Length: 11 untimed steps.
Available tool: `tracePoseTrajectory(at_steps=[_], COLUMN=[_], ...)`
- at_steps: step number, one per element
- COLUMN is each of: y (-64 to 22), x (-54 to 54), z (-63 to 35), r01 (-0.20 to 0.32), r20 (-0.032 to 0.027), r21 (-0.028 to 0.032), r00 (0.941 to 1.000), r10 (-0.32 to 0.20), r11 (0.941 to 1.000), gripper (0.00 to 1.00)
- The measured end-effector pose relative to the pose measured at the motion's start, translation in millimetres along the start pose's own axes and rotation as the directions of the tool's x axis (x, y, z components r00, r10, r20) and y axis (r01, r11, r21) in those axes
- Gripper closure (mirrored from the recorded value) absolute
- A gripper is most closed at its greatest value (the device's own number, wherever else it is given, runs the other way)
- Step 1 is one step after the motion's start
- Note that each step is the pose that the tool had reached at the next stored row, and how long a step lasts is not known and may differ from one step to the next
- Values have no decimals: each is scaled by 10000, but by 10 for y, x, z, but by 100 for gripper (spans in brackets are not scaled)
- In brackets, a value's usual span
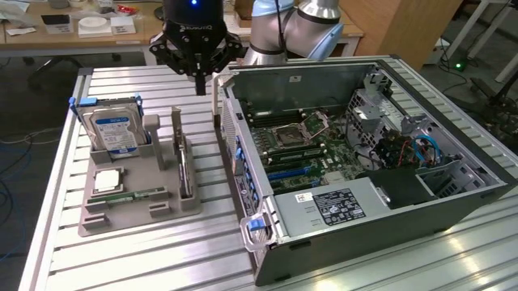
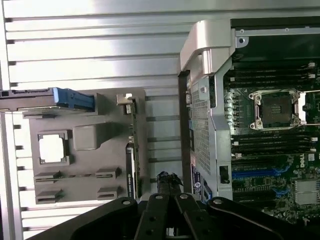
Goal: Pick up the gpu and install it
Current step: 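Reach for the gpu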
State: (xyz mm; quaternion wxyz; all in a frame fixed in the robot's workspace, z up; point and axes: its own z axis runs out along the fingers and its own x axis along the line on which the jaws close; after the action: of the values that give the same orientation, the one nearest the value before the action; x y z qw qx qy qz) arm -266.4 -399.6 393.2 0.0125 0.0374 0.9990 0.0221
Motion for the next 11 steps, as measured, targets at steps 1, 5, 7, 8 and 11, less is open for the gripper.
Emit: tracePoseTrajectory(at_steps=[1, 5, 7, 8, 11], y=[-2, -11, -15, -17, -22], x=[25, 126, 176, 199, 264], z=[-1, -3, -4, -5, -7], r01=[0, -1, -2, 0, 0], r20=[0, 0, 0, 0, 0], r21=[0, 0, 0, 0, 0], r00=[10000, 10000, 10000, 10000, 10000], r10=[0, 1, 2, 0, 0], r11=[10000, 10000, 10000, 10000, 10000], gripper=[90, 90, 90, 90, 90])
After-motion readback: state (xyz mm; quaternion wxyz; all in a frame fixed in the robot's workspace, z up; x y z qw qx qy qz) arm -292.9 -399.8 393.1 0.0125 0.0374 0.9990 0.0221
